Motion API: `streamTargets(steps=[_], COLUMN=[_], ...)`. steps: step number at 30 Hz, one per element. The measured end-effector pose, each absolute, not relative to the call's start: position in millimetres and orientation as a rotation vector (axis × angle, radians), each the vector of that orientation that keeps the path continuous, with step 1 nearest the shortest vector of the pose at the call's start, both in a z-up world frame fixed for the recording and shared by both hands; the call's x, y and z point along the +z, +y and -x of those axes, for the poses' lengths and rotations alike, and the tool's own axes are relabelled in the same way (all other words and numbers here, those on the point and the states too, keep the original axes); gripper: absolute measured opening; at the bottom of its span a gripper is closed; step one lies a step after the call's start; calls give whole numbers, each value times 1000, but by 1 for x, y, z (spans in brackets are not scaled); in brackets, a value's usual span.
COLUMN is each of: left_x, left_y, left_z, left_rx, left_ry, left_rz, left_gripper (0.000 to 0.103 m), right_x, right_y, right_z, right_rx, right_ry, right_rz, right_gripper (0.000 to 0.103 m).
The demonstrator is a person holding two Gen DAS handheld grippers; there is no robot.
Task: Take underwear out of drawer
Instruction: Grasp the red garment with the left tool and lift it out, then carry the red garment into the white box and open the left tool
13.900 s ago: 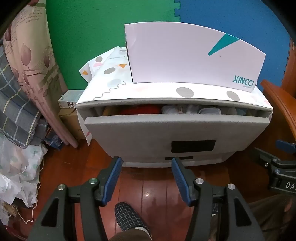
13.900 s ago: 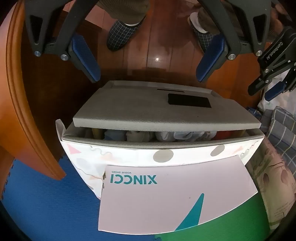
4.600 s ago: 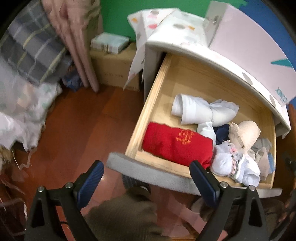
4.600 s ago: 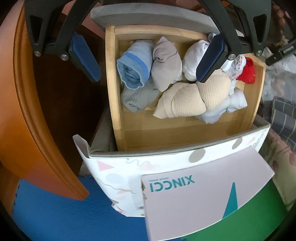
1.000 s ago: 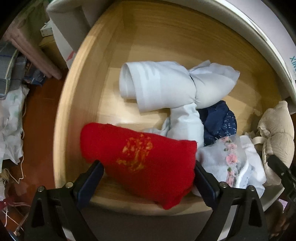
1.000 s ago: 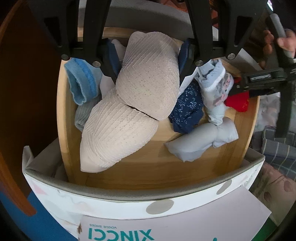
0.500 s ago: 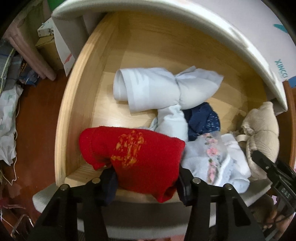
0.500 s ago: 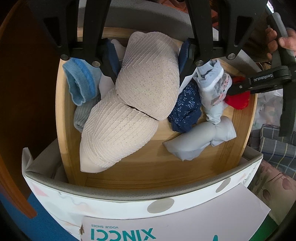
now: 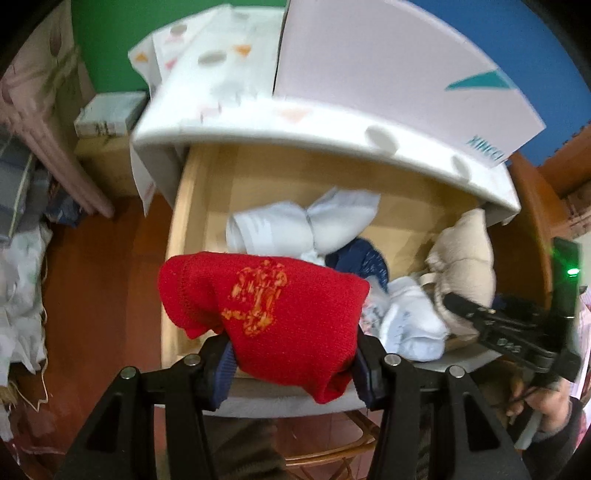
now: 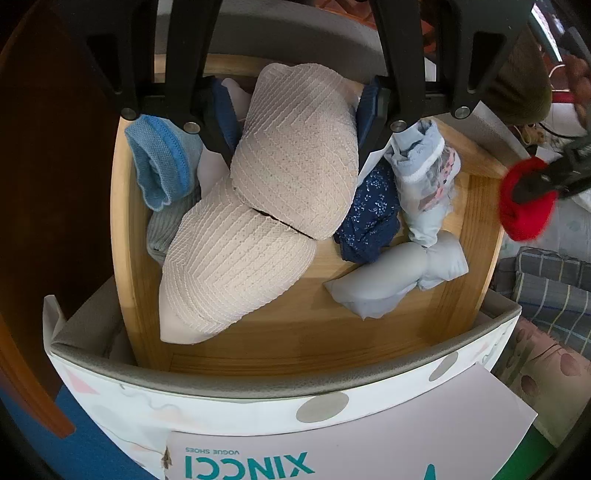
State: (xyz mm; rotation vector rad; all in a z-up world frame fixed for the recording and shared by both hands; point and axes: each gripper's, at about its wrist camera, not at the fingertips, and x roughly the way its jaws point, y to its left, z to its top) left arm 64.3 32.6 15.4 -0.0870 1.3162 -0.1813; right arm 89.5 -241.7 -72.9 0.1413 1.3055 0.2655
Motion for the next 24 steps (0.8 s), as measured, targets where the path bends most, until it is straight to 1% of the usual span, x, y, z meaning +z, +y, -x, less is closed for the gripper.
streamTargets(steps=[9,14,19,24], left_x=[116,172,206,210], left_y=[46,36,16,-16], left_z=[-85,-111,-150,-192], left_rx=[-193,-199,-217,-254], left_ry=[1115,985,932,928], left_rz=[63,11,-29,-63], left_gripper=[53,53,53,53], right_x=[-72,-72,-72,-72], right_y=[-242,-241,-241,-240], right_z=[-90,-89,-90,-90], right_rx=[272,268,268,265], right_ry=[1306,1306,1306,1307], right_rz=[-133,-127,-127,-133], right_gripper=[51,51,51,52])
